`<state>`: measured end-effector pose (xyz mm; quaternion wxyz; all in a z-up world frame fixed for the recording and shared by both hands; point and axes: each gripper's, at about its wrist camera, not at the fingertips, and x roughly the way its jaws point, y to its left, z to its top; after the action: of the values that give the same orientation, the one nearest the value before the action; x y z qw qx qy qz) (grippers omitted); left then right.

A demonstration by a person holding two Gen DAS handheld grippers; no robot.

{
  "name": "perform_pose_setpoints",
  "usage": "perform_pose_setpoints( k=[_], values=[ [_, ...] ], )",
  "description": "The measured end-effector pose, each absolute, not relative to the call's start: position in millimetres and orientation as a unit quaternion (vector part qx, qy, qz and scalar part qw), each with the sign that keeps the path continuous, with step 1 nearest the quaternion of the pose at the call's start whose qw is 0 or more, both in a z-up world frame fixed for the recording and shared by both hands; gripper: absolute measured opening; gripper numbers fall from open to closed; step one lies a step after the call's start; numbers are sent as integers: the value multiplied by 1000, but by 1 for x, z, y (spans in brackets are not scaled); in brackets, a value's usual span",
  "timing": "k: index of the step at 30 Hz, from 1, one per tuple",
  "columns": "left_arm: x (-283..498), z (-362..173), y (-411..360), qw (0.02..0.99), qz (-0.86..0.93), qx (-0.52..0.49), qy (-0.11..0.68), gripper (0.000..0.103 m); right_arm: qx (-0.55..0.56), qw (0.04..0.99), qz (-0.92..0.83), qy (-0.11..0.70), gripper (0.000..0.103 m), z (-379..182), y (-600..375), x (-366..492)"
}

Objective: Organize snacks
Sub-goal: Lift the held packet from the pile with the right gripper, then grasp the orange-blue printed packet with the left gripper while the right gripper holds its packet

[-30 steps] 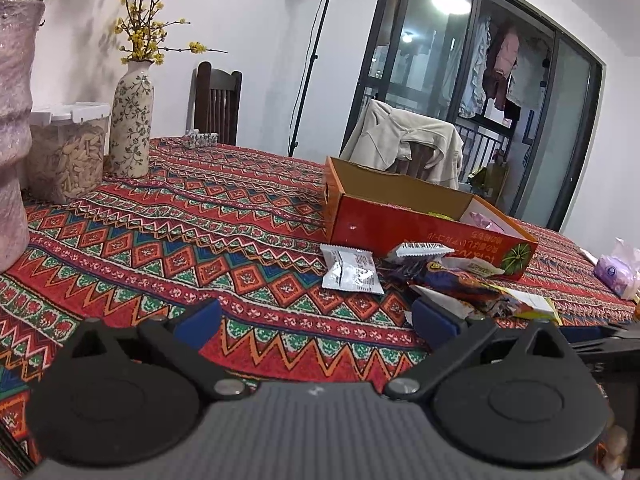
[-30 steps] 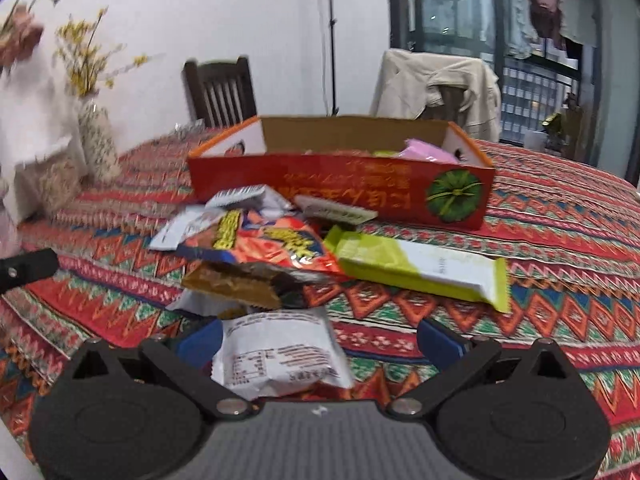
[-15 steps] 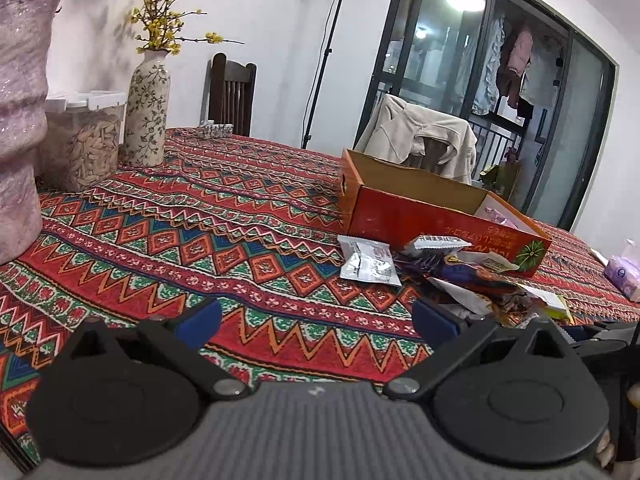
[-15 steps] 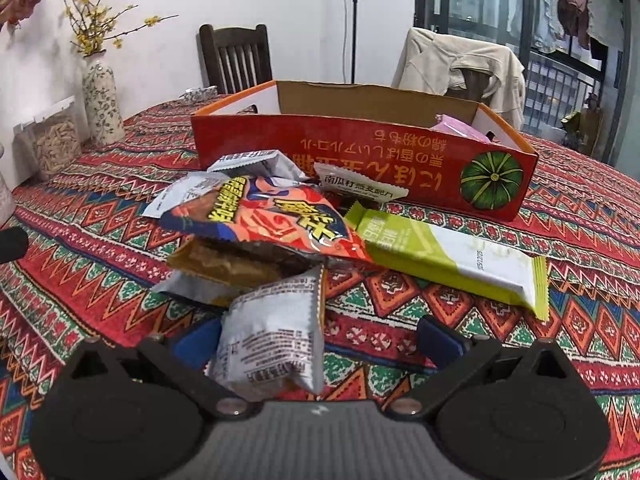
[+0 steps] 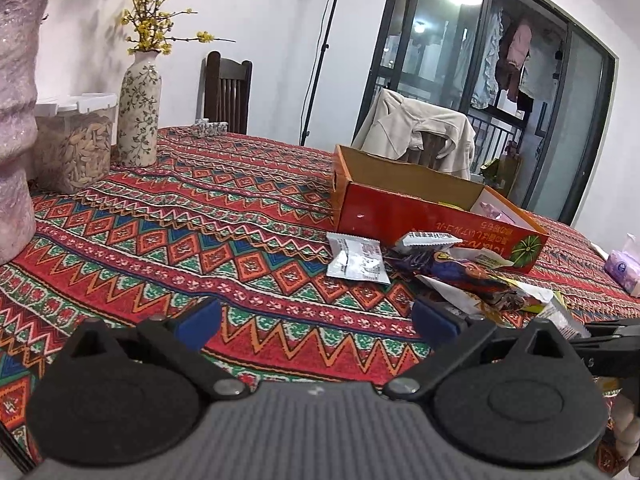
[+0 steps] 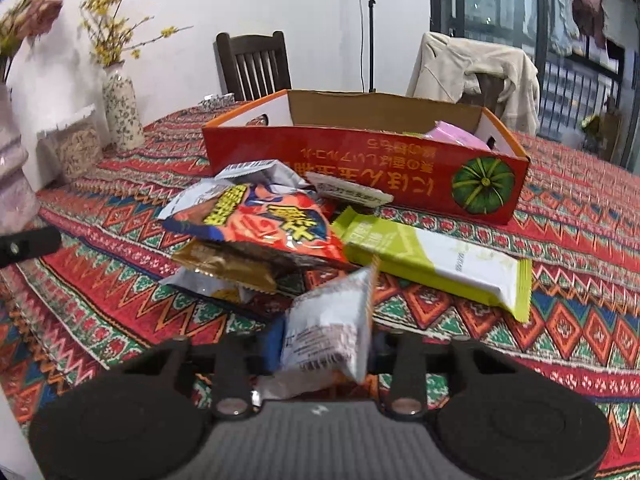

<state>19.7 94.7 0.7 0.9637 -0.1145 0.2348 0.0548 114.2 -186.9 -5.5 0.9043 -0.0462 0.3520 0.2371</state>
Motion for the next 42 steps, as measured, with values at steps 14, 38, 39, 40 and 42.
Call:
perform_pose_setpoints(
  k=[14, 38, 39, 40, 42],
  values=[
    [38, 7, 62, 966, 30, -90, 240, 103, -15, 932, 201, 301, 21, 5, -228, 103],
    [211, 30, -46, 907, 70, -8, 416, 103, 43, 954, 150, 254, 20, 17, -290, 147],
    [218, 26, -48, 901, 78, -4, 428, 103, 47, 953, 150, 258, 20, 14, -291, 151],
    [222, 22, -50, 895, 83, 0, 437, 103, 49, 952, 151, 260, 20, 11, -291, 153],
    [227, 16, -52, 888, 84, -1, 451, 103, 53, 951, 151, 264, 20, 6, -292, 156]
  ],
)
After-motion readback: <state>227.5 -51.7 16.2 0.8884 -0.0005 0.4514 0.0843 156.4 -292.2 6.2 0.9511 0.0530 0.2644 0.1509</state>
